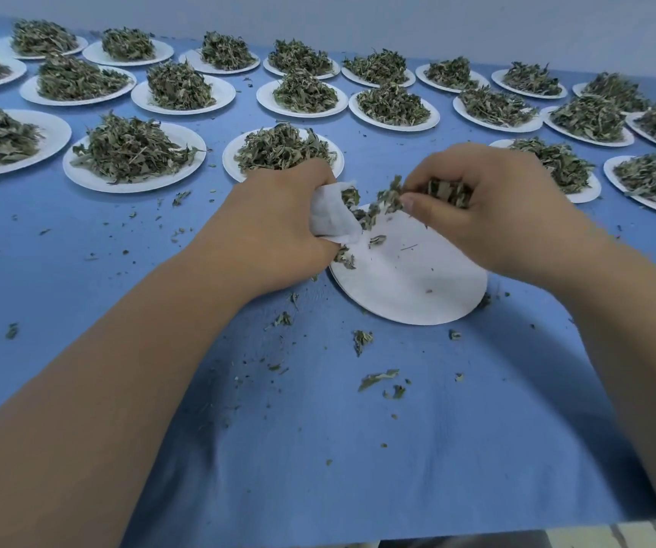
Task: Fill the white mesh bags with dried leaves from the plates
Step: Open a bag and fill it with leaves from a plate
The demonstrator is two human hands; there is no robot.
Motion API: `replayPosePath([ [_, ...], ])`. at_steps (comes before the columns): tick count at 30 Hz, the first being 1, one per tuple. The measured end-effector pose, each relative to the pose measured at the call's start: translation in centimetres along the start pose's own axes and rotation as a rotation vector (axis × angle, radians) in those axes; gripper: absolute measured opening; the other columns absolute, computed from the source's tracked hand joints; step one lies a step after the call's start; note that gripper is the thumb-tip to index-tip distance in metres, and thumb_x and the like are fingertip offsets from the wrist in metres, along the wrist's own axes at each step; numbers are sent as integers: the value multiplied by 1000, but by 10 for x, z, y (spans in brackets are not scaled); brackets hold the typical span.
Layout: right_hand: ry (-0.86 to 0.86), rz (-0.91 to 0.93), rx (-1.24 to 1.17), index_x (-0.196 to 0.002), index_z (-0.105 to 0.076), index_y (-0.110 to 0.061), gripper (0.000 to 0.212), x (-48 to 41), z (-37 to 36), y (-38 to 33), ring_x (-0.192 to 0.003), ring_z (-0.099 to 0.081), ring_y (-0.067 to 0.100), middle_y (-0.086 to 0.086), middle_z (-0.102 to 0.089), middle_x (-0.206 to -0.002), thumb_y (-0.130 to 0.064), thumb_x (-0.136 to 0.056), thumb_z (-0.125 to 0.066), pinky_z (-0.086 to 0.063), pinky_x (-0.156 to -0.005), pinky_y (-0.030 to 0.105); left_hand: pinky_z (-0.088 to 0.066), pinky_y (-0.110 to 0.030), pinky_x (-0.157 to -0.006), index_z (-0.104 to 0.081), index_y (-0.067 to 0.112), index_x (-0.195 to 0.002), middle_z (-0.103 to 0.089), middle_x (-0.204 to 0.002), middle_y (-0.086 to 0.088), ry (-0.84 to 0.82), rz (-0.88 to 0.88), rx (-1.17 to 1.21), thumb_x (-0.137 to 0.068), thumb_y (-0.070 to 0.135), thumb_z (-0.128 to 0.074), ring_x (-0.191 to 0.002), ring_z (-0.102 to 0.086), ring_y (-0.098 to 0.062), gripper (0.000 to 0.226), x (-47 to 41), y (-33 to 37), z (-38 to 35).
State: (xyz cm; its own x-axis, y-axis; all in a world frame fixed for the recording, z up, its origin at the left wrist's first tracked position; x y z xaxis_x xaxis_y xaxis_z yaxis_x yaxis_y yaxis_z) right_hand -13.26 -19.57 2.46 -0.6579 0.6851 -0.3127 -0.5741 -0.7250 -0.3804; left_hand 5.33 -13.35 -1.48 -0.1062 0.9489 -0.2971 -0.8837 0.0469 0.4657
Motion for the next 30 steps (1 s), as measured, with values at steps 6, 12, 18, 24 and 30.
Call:
replayPosePath([
  [6,-66,58,5,-99,-70,-30,9,-14,-12,-26,-79,-54,5,-15,-64,-88,-35,-93,-67,-40,-67,8,-38,-30,-54,-51,26,-95,-53,-76,7,15,-50,9,-71,31,-70,-71,-52,-15,31,-1,10,-4],
  [12,-68,-89,-270,-93,-59,-20,24,-15,-15,-24,-55,-51,9,-7,-67,-76,-27,-82,-78,-42,-48,18,-31,-28,-52,-48,28,-94,-48,-70,12,45,-87,-1,-68,36,-65,-64,-48,-10,32,-2,11,-4],
  [18,-331,-198,-714,-106,-73,-12,25,-11,-21,-18,-78,-64,19,17,-65,-86,5,-91,-63,-54,-79,33,-37,-32,-52,-46,26,-90,-50,-72,7,35,-66,-27,-72,40,-71,-65,-50,-13,33,-3,4,-6],
  [24,-228,-185,-705,-107,-57,-10,25,-14,-24,-14,-81,-74,27,20,-76,-90,2,-90,-71,-61,-77,33,-25,-26,-50,-33,29,-74,-43,-64,9,56,-62,1,-72,29,-70,-58,-43,-7,38,1,7,-4],
  [30,-125,-187,-641,-90,-72,-11,21,-15,-24,-15,-62,-51,20,12,-71,-70,-14,-76,-88,-41,-57,33,-26,-28,-48,-33,29,-67,-40,-57,5,93,-123,4,-72,26,-69,-51,-40,-8,36,1,17,-2],
])
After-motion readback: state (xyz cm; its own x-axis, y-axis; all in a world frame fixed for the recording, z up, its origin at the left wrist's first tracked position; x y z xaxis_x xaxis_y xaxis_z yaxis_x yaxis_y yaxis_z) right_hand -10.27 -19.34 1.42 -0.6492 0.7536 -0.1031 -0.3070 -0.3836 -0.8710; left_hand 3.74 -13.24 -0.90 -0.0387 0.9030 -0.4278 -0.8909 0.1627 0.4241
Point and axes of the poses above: each hand's wrist, its own x-axis away from the middle knuckle, its own z-axis out of the back of the hand, y = z × x, the point moved 6 cm from there along -x, towards the middle knuckle
